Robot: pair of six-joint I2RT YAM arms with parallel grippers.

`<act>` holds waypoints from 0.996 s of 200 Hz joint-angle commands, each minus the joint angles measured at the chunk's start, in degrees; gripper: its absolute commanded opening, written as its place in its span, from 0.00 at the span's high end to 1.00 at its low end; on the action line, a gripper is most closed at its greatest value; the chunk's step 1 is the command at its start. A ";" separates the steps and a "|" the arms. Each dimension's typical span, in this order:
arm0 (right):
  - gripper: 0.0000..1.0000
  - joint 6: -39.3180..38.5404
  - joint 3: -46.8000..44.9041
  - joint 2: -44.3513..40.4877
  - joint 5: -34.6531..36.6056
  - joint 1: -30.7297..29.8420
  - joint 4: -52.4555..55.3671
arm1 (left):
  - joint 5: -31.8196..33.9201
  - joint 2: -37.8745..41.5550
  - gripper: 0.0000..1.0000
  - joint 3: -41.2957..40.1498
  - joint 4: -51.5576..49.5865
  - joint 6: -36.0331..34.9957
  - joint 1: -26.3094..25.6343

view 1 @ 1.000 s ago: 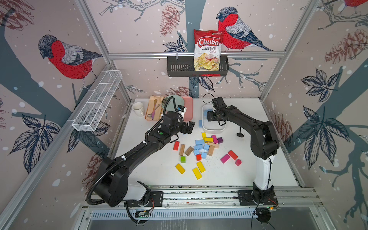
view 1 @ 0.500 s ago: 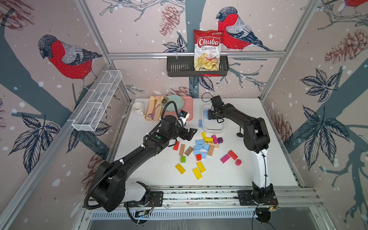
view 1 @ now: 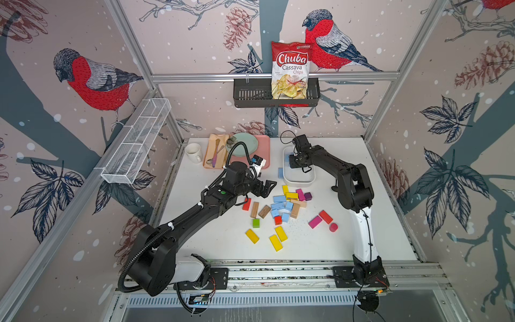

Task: Pick out the blue building blocks
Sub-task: Adjust the building block in the storage box.

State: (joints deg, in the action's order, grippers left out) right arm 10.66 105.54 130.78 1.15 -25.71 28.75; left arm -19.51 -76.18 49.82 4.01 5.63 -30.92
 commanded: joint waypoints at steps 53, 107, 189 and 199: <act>0.71 0.67 1.59 1.66 -1.09 -0.20 -0.44 | -1.98 -0.38 0.04 -0.34 3.69 0.70 0.07; 0.78 1.92 2.04 2.28 -1.34 -0.19 -0.61 | -2.44 -0.70 0.04 -0.36 3.74 1.25 0.07; 0.81 8.97 2.94 2.89 -3.61 -0.52 -1.59 | -2.83 -1.25 0.04 -0.25 4.25 1.86 0.07; 0.81 9.65 3.47 3.23 -3.61 -0.58 -1.46 | -2.94 -1.34 0.04 -0.34 4.35 1.85 0.07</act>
State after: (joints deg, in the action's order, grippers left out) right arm 16.93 108.09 133.38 -1.63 -26.00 27.83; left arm -21.45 -77.36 49.47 5.45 7.27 -30.92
